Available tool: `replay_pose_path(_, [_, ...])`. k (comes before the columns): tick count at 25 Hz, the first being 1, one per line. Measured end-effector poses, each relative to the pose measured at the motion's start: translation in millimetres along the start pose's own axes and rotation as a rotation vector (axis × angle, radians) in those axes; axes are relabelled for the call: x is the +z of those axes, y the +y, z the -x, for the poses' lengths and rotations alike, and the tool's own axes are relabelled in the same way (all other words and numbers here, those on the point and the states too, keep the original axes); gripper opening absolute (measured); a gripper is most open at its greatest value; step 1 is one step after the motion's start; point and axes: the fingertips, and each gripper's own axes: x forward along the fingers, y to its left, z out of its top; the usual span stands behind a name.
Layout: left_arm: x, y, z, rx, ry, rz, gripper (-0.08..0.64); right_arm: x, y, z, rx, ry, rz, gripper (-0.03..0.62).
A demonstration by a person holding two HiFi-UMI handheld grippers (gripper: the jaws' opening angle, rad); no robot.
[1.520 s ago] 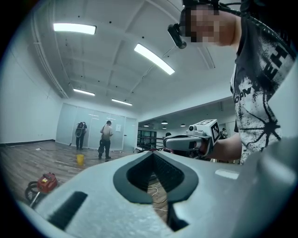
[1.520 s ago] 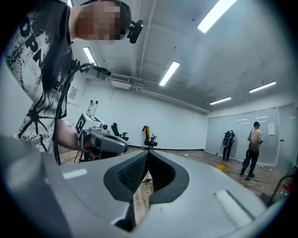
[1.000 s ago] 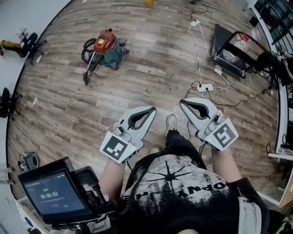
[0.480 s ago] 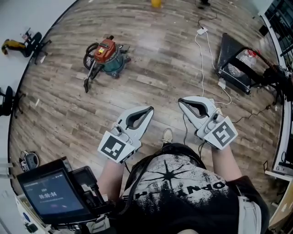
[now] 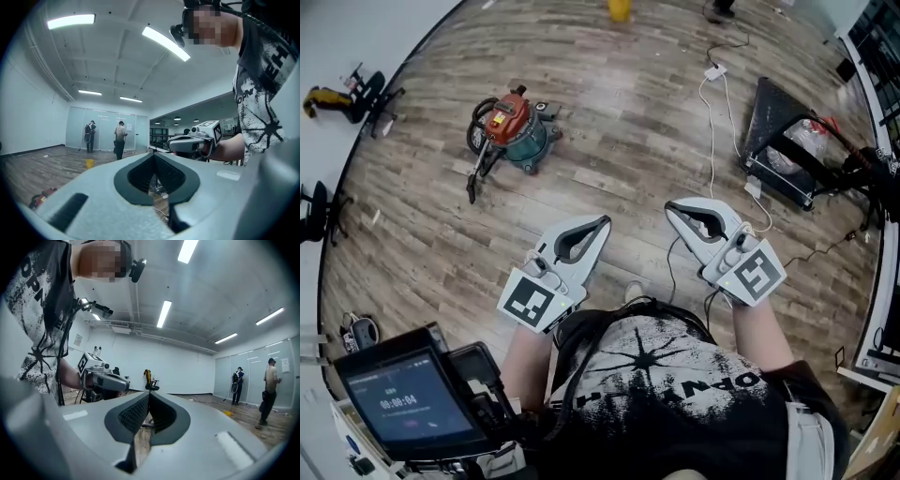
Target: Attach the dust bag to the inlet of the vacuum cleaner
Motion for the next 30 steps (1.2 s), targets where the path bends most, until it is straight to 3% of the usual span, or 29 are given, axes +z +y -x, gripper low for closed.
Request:
replay_pose_path(13, [-11.3,32.7,-36.7,-0.028,0.010,0.021,-0.002,-22.8,-40.1,-19.4,-0.018,0.011,-0.036,0.000])
replay_pose_path(20, [-19.1,118.1,-72.3,-0.112,0.024,0.045,-0.002,-37.0,-98.2,-84.6,-0.090,0.028,-0.055,0.000])
replay_pose_path(23, [-0.8,136.1,-89.5,-0.138,-0.011,0.019,-0.002,-32.4,-121.4,-90.2,-0.122,0.041,-0.040,0.000])
replay_pose_path(26, [17.0,179.5,-101.6,-0.161,-0.026,-0.015,-0.002,-22.8,-151.6,-120.2,-0.150,0.052,-0.015,0.000])
replay_pose_path(30, [30.0,238.9,-103.6,-0.178,-0.065,-0.002,-0.002,-17.9,-176.1,-170.8,-0.173,0.063,-0.003,0.000])
